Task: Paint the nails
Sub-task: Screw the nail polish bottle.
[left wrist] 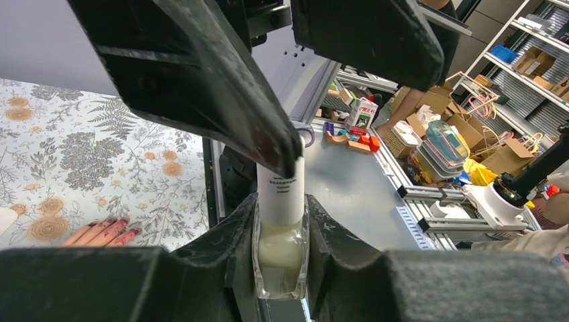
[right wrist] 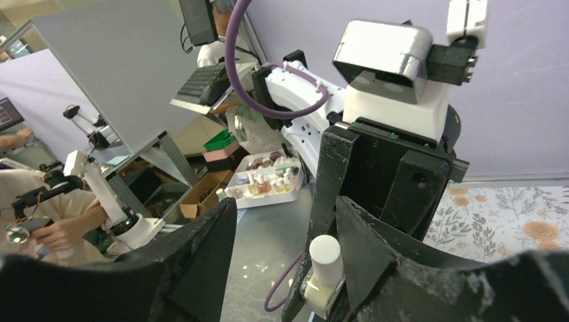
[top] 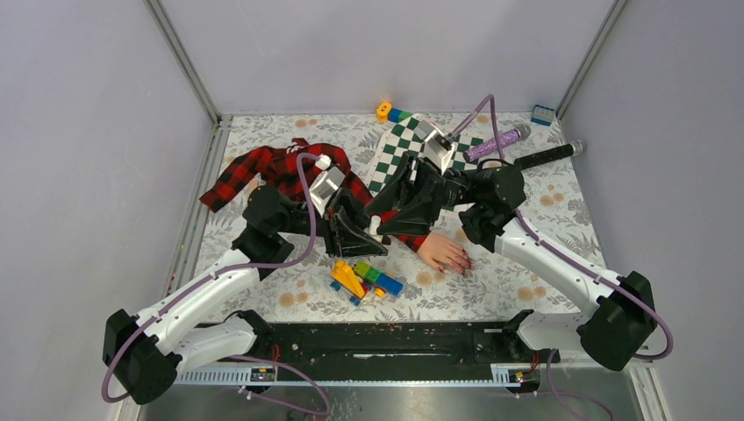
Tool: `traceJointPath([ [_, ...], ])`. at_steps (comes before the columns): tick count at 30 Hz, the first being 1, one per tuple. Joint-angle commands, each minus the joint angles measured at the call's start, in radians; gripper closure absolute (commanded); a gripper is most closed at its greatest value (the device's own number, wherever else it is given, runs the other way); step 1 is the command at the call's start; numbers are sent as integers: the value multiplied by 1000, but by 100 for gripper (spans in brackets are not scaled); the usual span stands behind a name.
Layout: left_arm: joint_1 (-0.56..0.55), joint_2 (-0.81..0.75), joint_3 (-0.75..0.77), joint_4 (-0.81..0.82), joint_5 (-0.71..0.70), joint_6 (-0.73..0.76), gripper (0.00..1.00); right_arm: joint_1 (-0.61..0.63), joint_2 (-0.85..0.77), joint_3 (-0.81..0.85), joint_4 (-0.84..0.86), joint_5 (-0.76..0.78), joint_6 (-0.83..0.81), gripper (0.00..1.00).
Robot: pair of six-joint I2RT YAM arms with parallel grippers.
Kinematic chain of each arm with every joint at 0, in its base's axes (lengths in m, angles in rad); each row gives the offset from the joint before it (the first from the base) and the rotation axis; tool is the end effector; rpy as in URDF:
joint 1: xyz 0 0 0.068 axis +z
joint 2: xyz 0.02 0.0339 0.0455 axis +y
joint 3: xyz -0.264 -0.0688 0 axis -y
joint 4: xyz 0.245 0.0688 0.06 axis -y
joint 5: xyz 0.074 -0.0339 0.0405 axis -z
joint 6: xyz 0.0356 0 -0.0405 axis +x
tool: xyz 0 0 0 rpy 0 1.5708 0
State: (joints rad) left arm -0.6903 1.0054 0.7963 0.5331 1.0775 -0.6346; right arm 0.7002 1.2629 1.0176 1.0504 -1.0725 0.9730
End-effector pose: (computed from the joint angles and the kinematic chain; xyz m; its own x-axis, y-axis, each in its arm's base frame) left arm 0.1472 -0.1622 0.3732 -0.3628 -0.0645 -0.9296 0.9068 -0.2543 -0.3362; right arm 0.1751 0.1884 0.4294 -0.3291 0.2393 -0.9135 -0.8910 -0.3990 0.2165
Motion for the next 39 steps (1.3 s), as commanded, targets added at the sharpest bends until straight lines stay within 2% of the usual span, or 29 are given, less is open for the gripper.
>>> traceJointPath([
  [1,-3,-23,34,70,15,-4,100,23,11,46,52,-61,24,38],
  [13,-2,-42,47,17,12,36,100,24,44,50,41,-73,27,41],
  [20,-2,-52,49,-15,-4,60,100,27,56,52,21,-84,34,59],
  [30,12,-68,47,-21,-21,69,100,32,60,43,-9,-99,24,63],
  [34,18,-72,47,-21,-26,69,100,35,62,42,-22,-101,18,68],
  [37,24,-74,47,-28,-35,72,100,37,63,45,-32,-106,11,75],
  [39,30,-76,50,-63,-61,95,100,42,63,48,-57,-109,-6,84],
])
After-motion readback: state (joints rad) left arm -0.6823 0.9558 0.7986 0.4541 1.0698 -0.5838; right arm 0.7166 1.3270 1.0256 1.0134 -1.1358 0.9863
